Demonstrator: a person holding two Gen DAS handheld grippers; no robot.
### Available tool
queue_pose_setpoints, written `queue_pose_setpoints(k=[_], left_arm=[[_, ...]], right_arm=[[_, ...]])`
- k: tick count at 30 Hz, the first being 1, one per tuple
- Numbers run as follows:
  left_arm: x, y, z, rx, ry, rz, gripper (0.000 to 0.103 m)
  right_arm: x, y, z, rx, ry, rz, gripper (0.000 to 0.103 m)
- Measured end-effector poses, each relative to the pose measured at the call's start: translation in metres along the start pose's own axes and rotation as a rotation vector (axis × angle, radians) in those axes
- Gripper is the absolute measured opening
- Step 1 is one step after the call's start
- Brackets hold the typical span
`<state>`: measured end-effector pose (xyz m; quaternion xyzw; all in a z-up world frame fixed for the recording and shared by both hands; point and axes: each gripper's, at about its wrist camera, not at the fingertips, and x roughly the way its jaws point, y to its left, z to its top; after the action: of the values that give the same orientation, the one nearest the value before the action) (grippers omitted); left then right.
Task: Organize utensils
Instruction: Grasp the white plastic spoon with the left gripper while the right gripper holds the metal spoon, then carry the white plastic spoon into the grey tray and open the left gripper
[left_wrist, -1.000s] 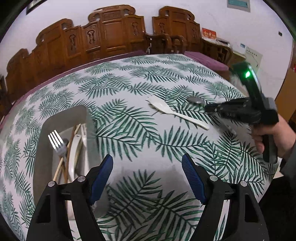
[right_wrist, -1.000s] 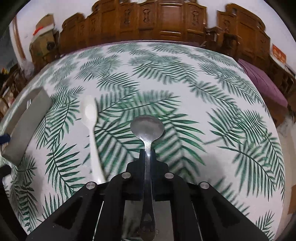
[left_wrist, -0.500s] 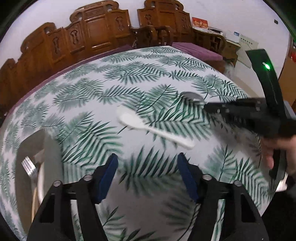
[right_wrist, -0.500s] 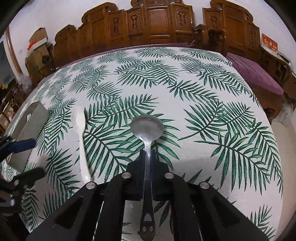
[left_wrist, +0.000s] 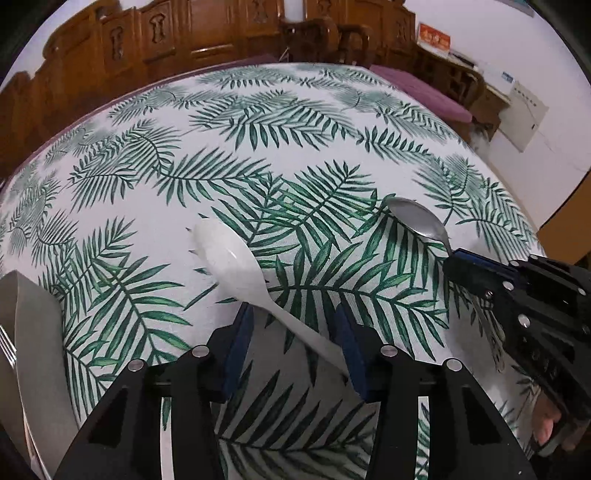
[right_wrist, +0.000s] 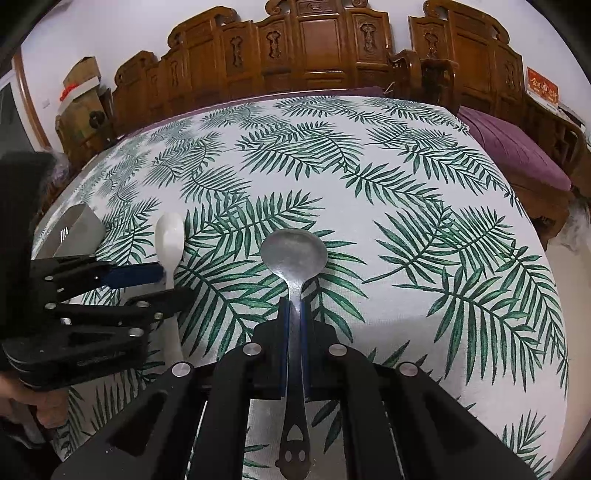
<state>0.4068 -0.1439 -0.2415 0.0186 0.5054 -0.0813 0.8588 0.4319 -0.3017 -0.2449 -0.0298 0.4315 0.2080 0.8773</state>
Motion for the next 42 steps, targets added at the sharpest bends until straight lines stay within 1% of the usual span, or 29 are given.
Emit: queue_pose_setpoints(k=[2, 3, 5, 6, 8, 15, 19, 29, 36, 42], left_arm=[[0.0, -0.003, 0.0, 0.005, 0.003, 0.012, 0.043], [0.0, -0.003, 0.0, 0.01, 0.002, 0.016, 0.039], [-0.002, -0.003, -0.002, 0.025, -0.001, 0.032, 0.021], [-0.003, -0.001, -0.003, 0.028, 0.0, 0.031, 0.018], [-0.005, 0.005, -0.004, 0.03, 0.005, 0.024, 0.006], [-0.016, 0.021, -0.016, 0.034, 0.027, 0.015, 0.006], [-0.034, 0.03, -0.023, 0.056, 0.007, 0.041, 0.006], [-0.074, 0.048, -0.04, 0.069, -0.038, 0.063, 0.006], [-0.099, 0.059, -0.056, 0.07, -0.063, 0.075, 0.006], [-0.12, 0.077, -0.06, 0.051, -0.091, 0.085, 0.006]], right_arm=[[0.0, 0.0, 0.0, 0.0, -0.003, 0.001, 0.007], [0.0, 0.0, 0.0, 0.001, -0.004, 0.002, 0.007], [0.0, 0.001, 0.0, -0.001, -0.003, 0.003, 0.007], [0.0, 0.002, 0.0, -0.002, -0.003, 0.003, 0.007], [0.0, 0.004, 0.001, -0.007, -0.003, 0.004, 0.007], [0.003, 0.012, 0.004, -0.01, -0.003, 0.014, 0.007], [0.007, 0.019, 0.005, -0.023, 0.004, 0.012, 0.007], [0.014, 0.043, -0.004, -0.09, 0.04, 0.001, 0.007], [0.01, 0.059, -0.007, -0.122, 0.035, 0.018, 0.007], [0.004, 0.08, -0.008, -0.162, 0.027, 0.043, 0.007]])
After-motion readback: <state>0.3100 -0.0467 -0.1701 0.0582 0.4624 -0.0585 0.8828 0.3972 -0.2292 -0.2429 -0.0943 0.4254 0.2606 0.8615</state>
